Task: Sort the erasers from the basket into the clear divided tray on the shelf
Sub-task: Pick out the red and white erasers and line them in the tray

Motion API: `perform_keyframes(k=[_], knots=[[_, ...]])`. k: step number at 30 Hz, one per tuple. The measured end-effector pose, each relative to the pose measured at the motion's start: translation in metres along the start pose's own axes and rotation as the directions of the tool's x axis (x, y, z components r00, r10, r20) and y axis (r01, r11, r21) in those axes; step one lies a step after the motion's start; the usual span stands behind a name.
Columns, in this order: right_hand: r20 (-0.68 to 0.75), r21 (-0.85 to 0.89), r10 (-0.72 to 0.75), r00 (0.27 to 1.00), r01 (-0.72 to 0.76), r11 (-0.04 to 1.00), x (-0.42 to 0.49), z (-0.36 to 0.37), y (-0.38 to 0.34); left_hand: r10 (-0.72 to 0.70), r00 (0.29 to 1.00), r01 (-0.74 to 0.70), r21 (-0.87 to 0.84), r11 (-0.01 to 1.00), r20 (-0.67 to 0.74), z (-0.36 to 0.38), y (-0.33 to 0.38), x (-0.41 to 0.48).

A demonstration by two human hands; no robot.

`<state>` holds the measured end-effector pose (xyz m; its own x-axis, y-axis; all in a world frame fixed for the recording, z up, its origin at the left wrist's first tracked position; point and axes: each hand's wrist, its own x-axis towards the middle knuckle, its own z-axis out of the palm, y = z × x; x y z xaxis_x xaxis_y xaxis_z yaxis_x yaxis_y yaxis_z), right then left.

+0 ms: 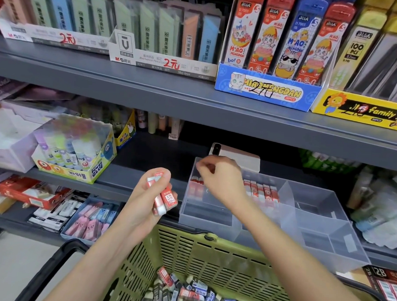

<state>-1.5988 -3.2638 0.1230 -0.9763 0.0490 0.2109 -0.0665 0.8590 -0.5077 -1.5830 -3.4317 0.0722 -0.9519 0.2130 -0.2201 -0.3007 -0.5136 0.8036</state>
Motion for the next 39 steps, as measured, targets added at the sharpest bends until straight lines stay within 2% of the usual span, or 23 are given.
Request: perform_keyframes(k=[1, 3, 5, 8, 11, 13, 18, 20, 22, 23, 26, 28, 30, 32, 36, 39], knots=[[-0.039, 0.152, -0.041, 0.998, 0.047, 0.987, -0.013, 0.000, -0.007, -0.001, 1.000, 0.000, -0.012, 1.000, -0.008, 0.000, 0.000, 0.001], [0.066, 0.355, -0.083, 0.994, 0.054, 0.933, -0.038, 0.001, -0.023, 0.015, 1.000, -0.015, -0.013, 1.000, 0.009, 0.001, -0.001, 0.001], [0.162, 0.381, -0.062, 0.985, -0.005, 0.924, -0.051, 0.007, -0.031, 0.035, 0.999, -0.036, 0.024, 0.999, 0.034, 0.002, 0.000, -0.001], [0.213, 0.395, -0.011, 0.977, -0.075, 0.916, -0.052, 0.011, -0.033, 0.050, 0.998, -0.054, 0.089, 0.995, 0.046, 0.003, -0.001, -0.002], [0.392, 0.542, 0.024, 0.920, -0.252, 0.802, -0.049, 0.005, -0.027, 0.051, 0.998, -0.056, 0.112, 0.992, 0.044, 0.003, -0.001, -0.002], [0.456, 0.621, 0.049, 0.889, -0.357, 0.698, -0.045, -0.005, -0.018, 0.043, 0.999, -0.045, 0.071, 0.996, 0.034, 0.003, -0.002, 0.000], [0.325, 0.690, 0.230, 0.917, -0.397, 0.606, -0.021, -0.038, 0.016, -0.009, 1.000, 0.010, 0.018, 1.000, -0.027, 0.001, -0.002, 0.003], [0.277, 0.621, 0.257, 0.926, -0.377, 0.688, -0.012, -0.044, 0.025, -0.015, 1.000, 0.015, 0.015, 1.000, -0.026, 0.001, -0.002, 0.003], [0.231, 0.441, 0.263, 0.937, -0.342, 0.830, -0.005, -0.042, 0.030, -0.020, 1.000, 0.020, 0.011, 1.000, -0.024, 0.001, -0.001, 0.003], [0.223, 0.378, 0.261, 0.939, -0.330, 0.865, 0.000, -0.039, 0.032, -0.024, 0.999, 0.024, 0.010, 1.000, -0.023, 0.000, -0.001, 0.003], [0.271, 0.231, 0.257, 0.928, -0.322, 0.918, 0.010, -0.026, 0.032, -0.034, 0.999, 0.034, 0.003, 0.999, -0.026, 0.000, -0.001, 0.003], [0.300, 0.061, 0.257, 0.919, -0.288, 0.956, 0.017, -0.016, 0.030, -0.033, 0.999, 0.033, 0.006, 0.999, -0.023, 0.000, -0.001, 0.003], [0.304, -0.153, 0.254, 0.918, -0.216, 0.964, 0.023, -0.009, 0.027, -0.032, 0.999, 0.033, 0.018, 0.999, -0.015, 0.001, 0.000, 0.003], [0.345, -0.265, 0.251, 0.905, -0.163, 0.950, 0.029, -0.002, 0.024, -0.037, 0.999, 0.037, 0.037, 0.999, -0.006, 0.001, 0.000, 0.002], [0.367, -0.360, 0.316, 0.875, -0.180, 0.915, 0.039, 0.007, 0.025, -0.047, 0.999, 0.047, 0.041, 0.998, 0.015, 0.001, 0.001, 0.001], [0.363, -0.406, 0.301, 0.882, -0.141, 0.903, 0.039, 0.011, 0.026, -0.056, 0.998, 0.055, 0.038, 0.998, 0.026, 0.000, 0.001, 0.002]])
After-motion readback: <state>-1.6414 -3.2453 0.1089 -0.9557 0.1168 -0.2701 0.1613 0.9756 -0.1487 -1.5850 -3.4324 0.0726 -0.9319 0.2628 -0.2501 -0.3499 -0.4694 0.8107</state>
